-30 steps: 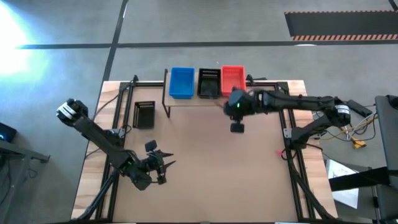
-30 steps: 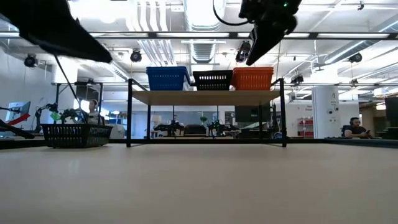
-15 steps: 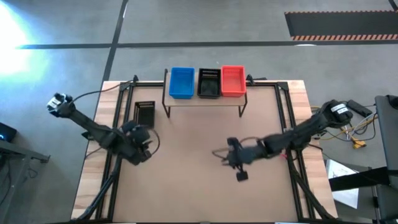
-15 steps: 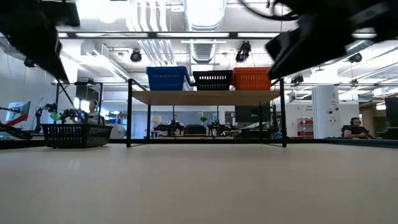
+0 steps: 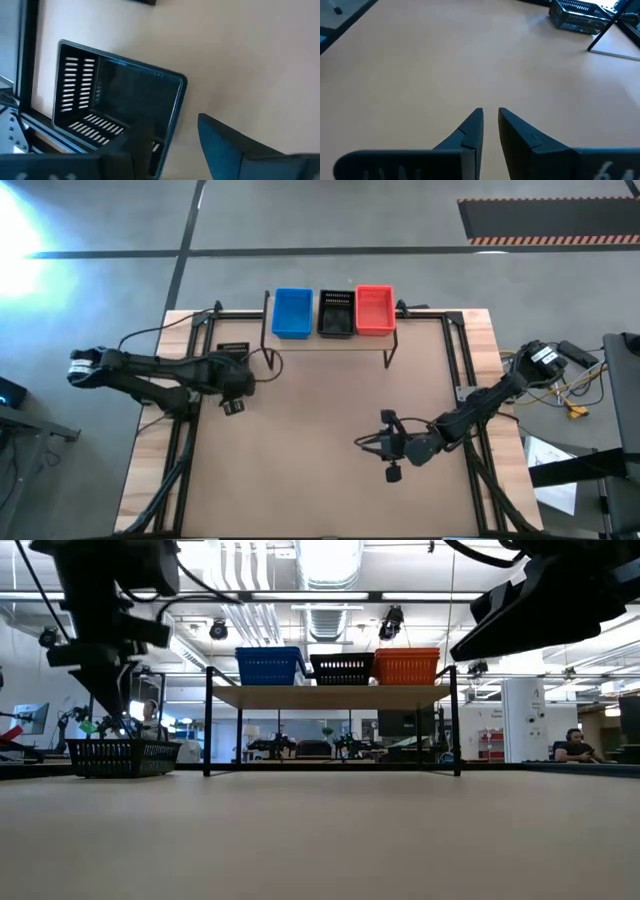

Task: Stack baskets on shelf by color
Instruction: Stack the black bin on top of the black bin on the shelf

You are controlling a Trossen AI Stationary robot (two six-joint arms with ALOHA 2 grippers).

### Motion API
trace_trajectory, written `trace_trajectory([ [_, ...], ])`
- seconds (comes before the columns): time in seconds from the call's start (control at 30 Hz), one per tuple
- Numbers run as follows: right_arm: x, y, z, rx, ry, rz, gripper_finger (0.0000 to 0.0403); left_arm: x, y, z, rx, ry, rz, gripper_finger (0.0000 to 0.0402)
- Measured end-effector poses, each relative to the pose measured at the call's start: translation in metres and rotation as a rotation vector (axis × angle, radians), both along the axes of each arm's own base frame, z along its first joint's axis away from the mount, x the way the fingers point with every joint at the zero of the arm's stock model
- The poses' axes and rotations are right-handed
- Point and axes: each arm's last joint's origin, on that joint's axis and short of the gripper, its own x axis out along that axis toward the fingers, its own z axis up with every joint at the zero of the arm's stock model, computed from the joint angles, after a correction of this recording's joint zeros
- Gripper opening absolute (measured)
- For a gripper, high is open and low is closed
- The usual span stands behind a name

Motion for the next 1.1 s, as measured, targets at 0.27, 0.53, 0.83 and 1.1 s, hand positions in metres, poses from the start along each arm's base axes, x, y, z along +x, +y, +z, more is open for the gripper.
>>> trace_trajectory([
  [0.27, -0.001, 0.0, -0.001, -0.002, -0.004, 0.002, 0.0052, 0.012, 0.017, -0.021, -0.037, 0.177, -0.068, 0.02],
  [0.53, -0.004, -0.002, -0.006, -0.004, 0.005, 0.0, 0.0052, 0.024, 0.029, -0.048, -0.063, 0.335, -0.025, 0.0218],
  [0.83, -0.005, -0.003, -0.008, 0.007, 0.0, -0.004, 0.0052, 0.029, 0.031, -0.064, -0.075, 0.429, -0.02, 0.0139],
  [1.1, -0.005, -0.003, -0.008, 0.015, 0.0, -0.008, 0.0052, 0.029, 0.02, -0.056, -0.2, 0.375, -0.035, 0.0008],
])
